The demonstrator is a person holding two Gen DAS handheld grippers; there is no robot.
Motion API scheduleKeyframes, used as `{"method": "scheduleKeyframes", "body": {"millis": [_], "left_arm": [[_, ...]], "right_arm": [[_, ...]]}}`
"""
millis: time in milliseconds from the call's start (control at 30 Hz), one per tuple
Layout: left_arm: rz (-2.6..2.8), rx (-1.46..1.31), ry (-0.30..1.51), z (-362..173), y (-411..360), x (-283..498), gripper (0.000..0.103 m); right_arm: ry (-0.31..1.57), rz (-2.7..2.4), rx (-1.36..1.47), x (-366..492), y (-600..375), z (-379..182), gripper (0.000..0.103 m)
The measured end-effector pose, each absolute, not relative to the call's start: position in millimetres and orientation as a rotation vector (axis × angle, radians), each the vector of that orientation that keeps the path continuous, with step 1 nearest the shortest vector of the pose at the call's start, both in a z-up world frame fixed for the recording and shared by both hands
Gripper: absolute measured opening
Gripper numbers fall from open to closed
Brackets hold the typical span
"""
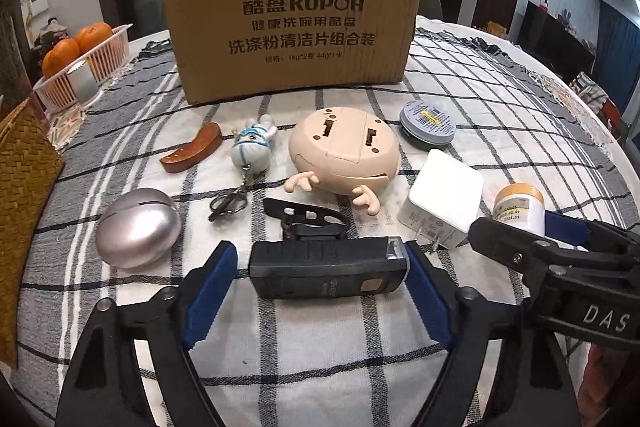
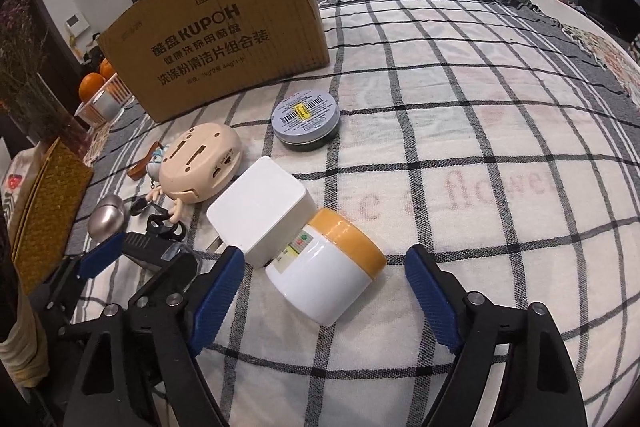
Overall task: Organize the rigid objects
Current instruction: 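Grasp the black device with the left tool while the right tool grasps the orange-lidded jar, then lift the black device with the left tool while the right tool lifts the jar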
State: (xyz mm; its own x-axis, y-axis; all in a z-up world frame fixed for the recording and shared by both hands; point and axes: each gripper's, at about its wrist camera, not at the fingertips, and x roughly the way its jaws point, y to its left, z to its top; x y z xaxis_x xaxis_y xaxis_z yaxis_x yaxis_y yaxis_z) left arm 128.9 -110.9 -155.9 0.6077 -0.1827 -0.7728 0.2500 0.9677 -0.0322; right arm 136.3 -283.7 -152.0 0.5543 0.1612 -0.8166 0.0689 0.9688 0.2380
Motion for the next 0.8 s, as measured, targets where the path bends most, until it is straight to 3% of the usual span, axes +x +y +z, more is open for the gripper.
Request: {"method": "scheduleKeyframes", "body": {"millis": [67,233,800], "left_arm": [[-0.274,0.078,0.889,-157,-112,128,0.072],[-0.271,0.094,0.884,-157,-114,126,0.072],[-0.244,0.075,0.815,-120,-97,113,0.072]], "right_arm": [[0.978,0.062,0.250,136,-282,-151,0.074],[0.973,0.068,0.247,132,-282,-152,0.057],[0.910,0.041,0.228,119,-277,-129,0.056]]}}
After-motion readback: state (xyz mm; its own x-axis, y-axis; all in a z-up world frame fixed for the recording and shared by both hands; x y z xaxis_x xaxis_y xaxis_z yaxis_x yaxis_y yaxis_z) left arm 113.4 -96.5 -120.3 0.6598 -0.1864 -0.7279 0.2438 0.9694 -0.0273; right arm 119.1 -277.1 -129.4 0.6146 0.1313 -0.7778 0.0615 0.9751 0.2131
